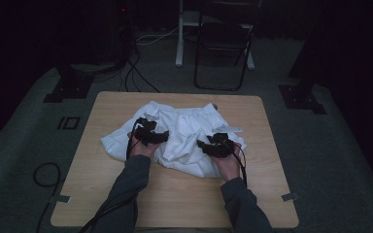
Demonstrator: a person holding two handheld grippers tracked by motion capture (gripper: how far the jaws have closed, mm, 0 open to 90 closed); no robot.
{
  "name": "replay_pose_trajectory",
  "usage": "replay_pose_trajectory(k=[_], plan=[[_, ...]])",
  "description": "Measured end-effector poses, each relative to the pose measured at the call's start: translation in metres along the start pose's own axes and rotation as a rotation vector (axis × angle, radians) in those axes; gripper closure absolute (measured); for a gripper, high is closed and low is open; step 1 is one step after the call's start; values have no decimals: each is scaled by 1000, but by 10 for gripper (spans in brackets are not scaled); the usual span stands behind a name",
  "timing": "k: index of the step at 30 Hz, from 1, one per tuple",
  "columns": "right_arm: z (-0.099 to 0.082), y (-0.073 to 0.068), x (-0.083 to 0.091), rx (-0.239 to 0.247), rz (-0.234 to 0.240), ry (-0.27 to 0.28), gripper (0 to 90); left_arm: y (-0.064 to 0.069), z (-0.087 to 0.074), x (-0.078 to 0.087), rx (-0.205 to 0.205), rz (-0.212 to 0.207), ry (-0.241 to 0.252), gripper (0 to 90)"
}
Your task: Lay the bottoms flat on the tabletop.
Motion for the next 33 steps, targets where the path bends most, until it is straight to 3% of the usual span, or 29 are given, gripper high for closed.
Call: replay_pose_trajectory(k=[1, 2, 3, 7, 10, 13, 18, 21, 22, 27, 29, 33], plan=[[0, 0, 0, 0, 0, 0, 588, -1, 0, -3, 10, 2, -10, 250], [-5, -5, -1, 12, 15, -12, 664, -2, 0, -6, 8, 13, -19, 250], [-7, -6, -1, 18, 19, -17, 682, -3, -2, -11, -3, 33, -32, 250], [-12, -8, 0, 23, 31, -18, 685, -3, -9, -20, -13, 49, -72, 278], [-14, -11, 4, 30, 37, -12, 729, 1, -16, -20, -26, 23, -84, 594], [-15, -14, 9, 47, 43, -9, 765, 2, -16, -13, -39, 8, -71, 788], [-17, -20, 18, 73, 49, 1, 781, 1, -16, 13, -54, -24, -20, 819], [-21, -24, 23, 78, 49, 5, 782, -3, -24, 33, -60, -41, 8, 820], [-23, -25, 25, 79, 50, 4, 782, -3, -24, 33, -60, -41, 8, 820], [-32, -34, 32, 91, 62, 6, 782, -5, -45, 54, -84, -49, 16, 820], [-40, -44, 38, 100, 76, 6, 782, -7, -60, 66, -97, -51, 17, 818], [-48, -54, 43, 107, 88, 9, 784, -8, -74, 76, -111, -44, 16, 818]])
Point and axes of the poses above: each handheld gripper's, and its own axes: x roughly backward along the jaws, z roughly out of its top, y roughly to its right, the point moved 5 cm from there along -x, roughly forward along the jaws, and after that the axes turned 14 degrees about x, right-handed, at the moved point
